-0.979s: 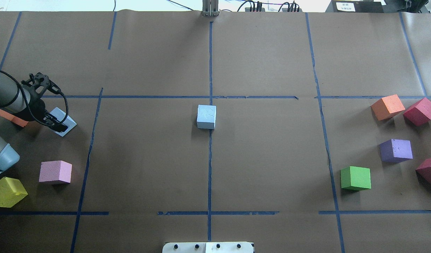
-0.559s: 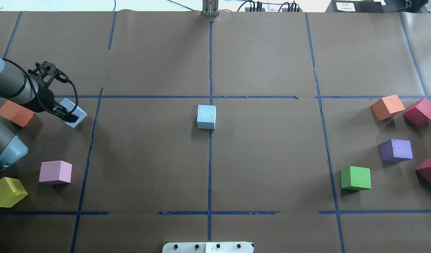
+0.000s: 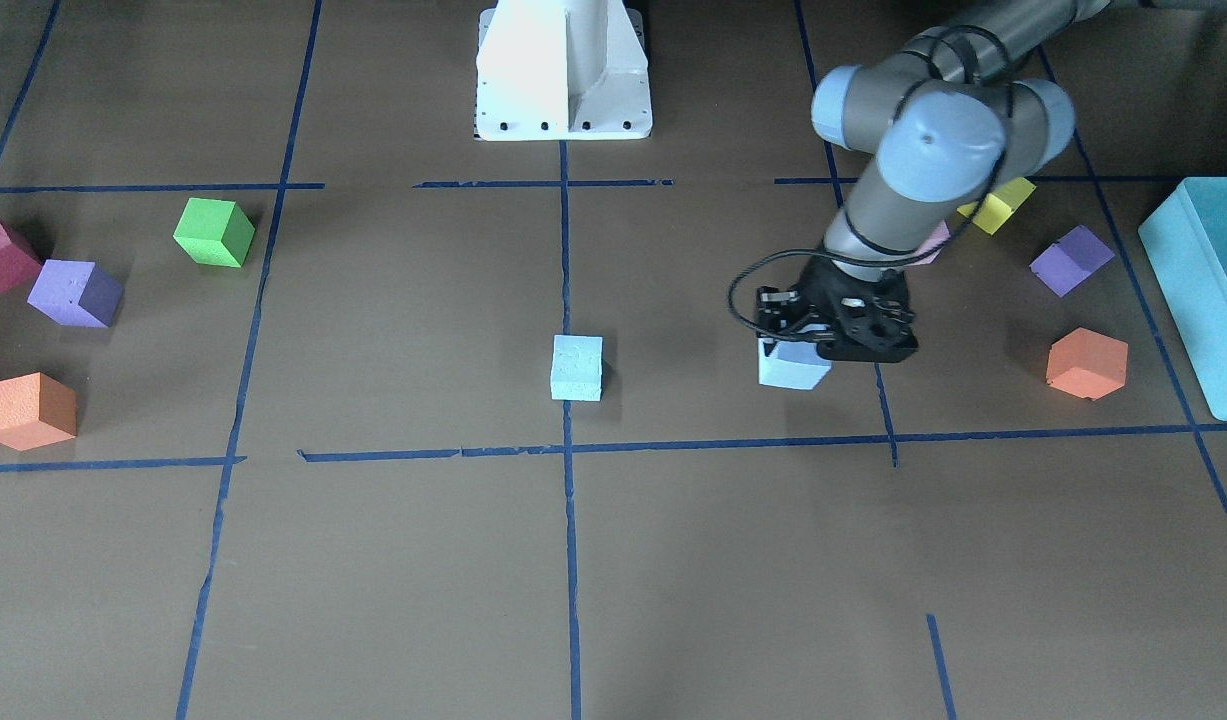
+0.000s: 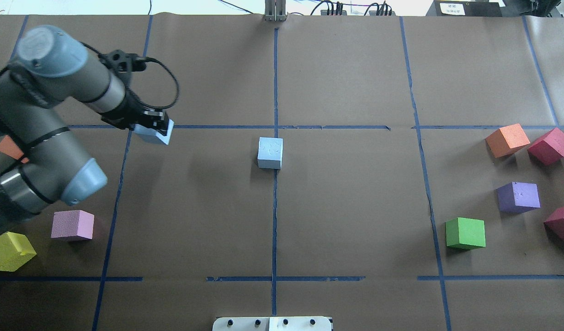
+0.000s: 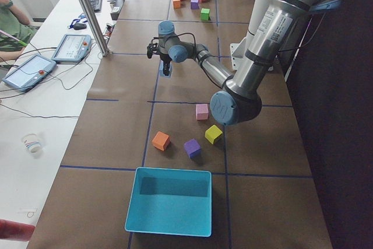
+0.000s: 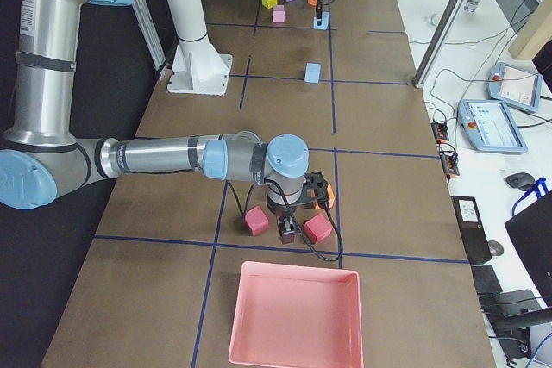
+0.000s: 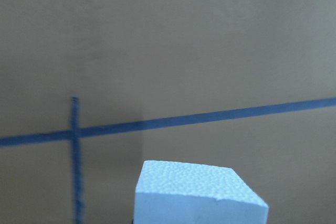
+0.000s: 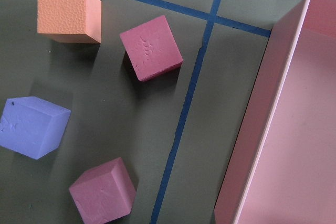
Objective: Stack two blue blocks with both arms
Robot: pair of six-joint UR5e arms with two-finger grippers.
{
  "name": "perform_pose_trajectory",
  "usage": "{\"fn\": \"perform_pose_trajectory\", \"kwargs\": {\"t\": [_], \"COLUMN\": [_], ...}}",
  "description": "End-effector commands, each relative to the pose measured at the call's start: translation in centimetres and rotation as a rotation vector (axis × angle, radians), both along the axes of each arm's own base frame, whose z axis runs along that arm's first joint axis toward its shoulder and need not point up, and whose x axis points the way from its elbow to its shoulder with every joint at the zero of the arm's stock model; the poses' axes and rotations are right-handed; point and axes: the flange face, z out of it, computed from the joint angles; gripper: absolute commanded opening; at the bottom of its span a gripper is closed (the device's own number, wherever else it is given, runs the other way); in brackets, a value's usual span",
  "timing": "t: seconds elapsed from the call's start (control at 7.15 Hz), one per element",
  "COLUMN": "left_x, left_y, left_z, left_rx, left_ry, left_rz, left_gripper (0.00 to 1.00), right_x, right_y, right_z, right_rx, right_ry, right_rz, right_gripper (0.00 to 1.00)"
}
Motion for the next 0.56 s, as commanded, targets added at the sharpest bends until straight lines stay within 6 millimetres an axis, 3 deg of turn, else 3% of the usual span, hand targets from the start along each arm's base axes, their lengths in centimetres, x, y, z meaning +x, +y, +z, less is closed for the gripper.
{"fn": "perform_pose_trajectory", "kwargs": {"t": [0.0,0.14,0.28,0.42], "left_x": [7.0,10.0,12.6,14.6], "left_y": [3.7,3.7,2.7,3.4], "left_z": [-11.5,-14.3,-15.5,-15.6], "left_rx": [-0.05,-0.047,-0.003,-0.004], "left_ry": [-0.02,-0.021,-0.056,-0.071], "left_rz": [0.002,0.017,-0.011,0.014], "left_gripper": [0.49,0.5,0.52,0.52], "right_x": [0.0,0.0,0.0,0.0], "right_y": [0.0,0.0,0.0,0.0], "right_z": [0.1,0.2,0.2,0.2], "right_rx": [-0.004,-0.005,-0.005,-0.005], "right_ry": [0.0,0.0,0.0,0.0], "right_rz": [0.0,0.0,0.0,0.001], "right_gripper": [1.0,1.0,1.0,1.0]}}
